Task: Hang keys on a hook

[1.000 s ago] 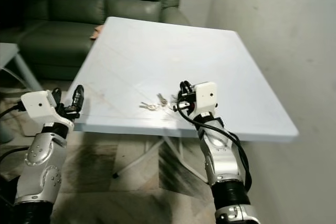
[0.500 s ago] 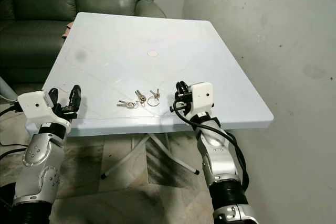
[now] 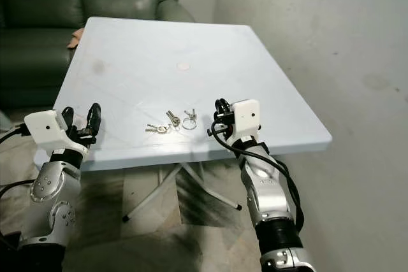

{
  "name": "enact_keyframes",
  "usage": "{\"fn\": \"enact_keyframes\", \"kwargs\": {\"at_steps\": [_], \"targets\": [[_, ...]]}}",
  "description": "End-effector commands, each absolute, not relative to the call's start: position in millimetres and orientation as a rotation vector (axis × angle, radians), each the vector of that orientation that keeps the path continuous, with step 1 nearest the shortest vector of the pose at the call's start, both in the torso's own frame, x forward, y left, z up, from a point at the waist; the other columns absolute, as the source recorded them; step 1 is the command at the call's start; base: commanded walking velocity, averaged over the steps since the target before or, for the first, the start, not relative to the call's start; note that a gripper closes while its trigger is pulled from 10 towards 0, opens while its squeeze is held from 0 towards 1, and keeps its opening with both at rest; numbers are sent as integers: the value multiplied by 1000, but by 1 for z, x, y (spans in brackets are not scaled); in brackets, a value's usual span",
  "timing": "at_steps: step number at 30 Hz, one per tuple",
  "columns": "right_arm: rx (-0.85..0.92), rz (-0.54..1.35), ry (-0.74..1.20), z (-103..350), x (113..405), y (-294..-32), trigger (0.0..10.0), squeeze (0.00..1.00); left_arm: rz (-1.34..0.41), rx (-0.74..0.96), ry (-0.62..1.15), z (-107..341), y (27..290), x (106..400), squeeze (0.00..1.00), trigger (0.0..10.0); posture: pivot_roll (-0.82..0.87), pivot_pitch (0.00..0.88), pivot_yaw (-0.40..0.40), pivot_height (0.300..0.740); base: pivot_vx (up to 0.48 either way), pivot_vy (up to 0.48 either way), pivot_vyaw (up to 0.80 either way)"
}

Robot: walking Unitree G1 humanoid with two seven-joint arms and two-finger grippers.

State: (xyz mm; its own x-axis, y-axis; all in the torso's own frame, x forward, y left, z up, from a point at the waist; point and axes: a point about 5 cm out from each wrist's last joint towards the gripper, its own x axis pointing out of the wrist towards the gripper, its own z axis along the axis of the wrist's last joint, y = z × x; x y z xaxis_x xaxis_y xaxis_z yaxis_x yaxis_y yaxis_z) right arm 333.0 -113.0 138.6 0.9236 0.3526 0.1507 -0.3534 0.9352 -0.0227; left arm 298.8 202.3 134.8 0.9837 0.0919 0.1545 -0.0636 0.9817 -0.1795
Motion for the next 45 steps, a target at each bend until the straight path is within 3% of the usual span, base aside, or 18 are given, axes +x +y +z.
{"fn": "enact_keyframes", "kwargs": {"at_steps": [1, 14, 21, 37, 45], "targets": [[-6, 350, -158, 141, 334, -119, 10000, 0, 66, -167, -176, 139, 197, 301, 0, 10000, -51, 0, -57, 740, 0, 0, -744], [-10, 354, -157, 141, 333, -119, 10000, 0, 50, -156, -187, 141, 196, 299, 0, 10000, -51, 0, -60, 740, 0, 0, -746], [-11, 356, -157, 142, 332, -118, 10000, 0, 40, -155, -180, 141, 194, 299, 0, 10000, -52, 0, -59, 740, 0, -475, -744], [-5, 349, -158, 142, 331, -119, 10000, 0, 98, -178, -130, 137, 198, 300, 0, 10000, -51, 1, -58, 740, 0, 0, -744], [10, 354, -172, 143, 330, -118, 10000, 0, 120, -171, -117, 136, 200, 299, 0, 10000, -51, 10, -56, 740, 0, 0, 0]]}}
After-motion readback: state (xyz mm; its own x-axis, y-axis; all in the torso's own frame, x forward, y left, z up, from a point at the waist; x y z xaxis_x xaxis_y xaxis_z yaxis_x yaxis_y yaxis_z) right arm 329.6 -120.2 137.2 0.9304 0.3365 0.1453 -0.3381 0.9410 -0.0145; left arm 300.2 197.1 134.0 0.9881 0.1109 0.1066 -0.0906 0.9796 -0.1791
